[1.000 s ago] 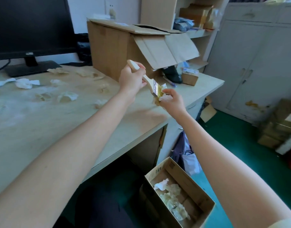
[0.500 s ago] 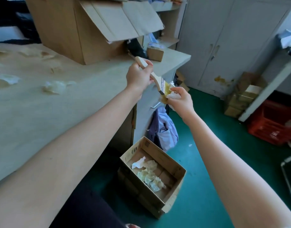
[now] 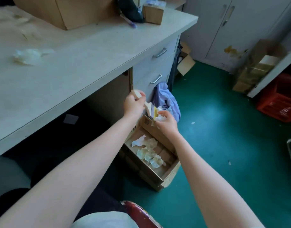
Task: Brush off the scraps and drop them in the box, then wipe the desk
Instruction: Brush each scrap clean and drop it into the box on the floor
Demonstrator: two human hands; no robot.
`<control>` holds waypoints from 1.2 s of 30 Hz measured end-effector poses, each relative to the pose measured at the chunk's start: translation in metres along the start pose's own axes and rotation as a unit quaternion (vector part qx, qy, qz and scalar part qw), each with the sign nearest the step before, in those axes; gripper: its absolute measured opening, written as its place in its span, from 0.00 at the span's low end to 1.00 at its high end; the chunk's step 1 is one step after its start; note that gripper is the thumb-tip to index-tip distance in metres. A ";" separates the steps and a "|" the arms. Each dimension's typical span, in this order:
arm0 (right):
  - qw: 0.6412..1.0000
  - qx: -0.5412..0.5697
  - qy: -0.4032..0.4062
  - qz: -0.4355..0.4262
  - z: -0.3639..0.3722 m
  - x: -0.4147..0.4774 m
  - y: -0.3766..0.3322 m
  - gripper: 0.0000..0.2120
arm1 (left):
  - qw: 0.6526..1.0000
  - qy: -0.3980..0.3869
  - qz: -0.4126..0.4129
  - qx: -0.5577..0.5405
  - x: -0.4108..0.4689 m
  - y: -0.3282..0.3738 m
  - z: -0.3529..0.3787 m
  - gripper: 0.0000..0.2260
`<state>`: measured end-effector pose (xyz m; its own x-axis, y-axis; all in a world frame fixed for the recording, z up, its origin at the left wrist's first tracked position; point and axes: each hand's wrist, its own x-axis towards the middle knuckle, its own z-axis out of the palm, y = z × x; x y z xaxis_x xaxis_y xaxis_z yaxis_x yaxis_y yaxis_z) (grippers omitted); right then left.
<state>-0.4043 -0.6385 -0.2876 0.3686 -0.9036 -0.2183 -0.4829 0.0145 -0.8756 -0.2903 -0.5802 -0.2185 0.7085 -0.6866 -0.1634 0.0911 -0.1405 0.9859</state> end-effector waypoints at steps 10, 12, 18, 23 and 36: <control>0.993 -0.038 -0.080 0.076 0.029 0.003 0.058 0.22 | 0.992 0.065 -0.100 0.046 -0.001 -0.066 -0.009 0.04; 0.991 -0.045 -0.089 0.093 0.026 0.007 0.063 0.22 | 0.991 0.062 -0.091 0.071 0.002 -0.069 -0.008 0.03; 0.989 -0.073 -0.084 0.100 0.020 0.016 0.071 0.22 | 0.988 0.061 -0.065 0.124 0.008 -0.073 -0.012 0.03; 0.990 -0.063 -0.079 0.095 0.019 0.018 0.062 0.21 | 0.987 0.045 -0.049 0.144 0.010 -0.069 -0.013 0.02; 0.986 0.162 0.023 0.013 -0.016 0.033 -0.053 0.17 | 0.976 -0.053 0.169 0.127 0.003 0.057 -0.018 0.13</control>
<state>-0.3793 -0.6763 -0.2412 0.3190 -0.9195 -0.2298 -0.2105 0.1676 -0.9631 -0.2701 -0.5774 -0.1620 0.5897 -0.7929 0.1532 -0.3211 -0.0562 0.9454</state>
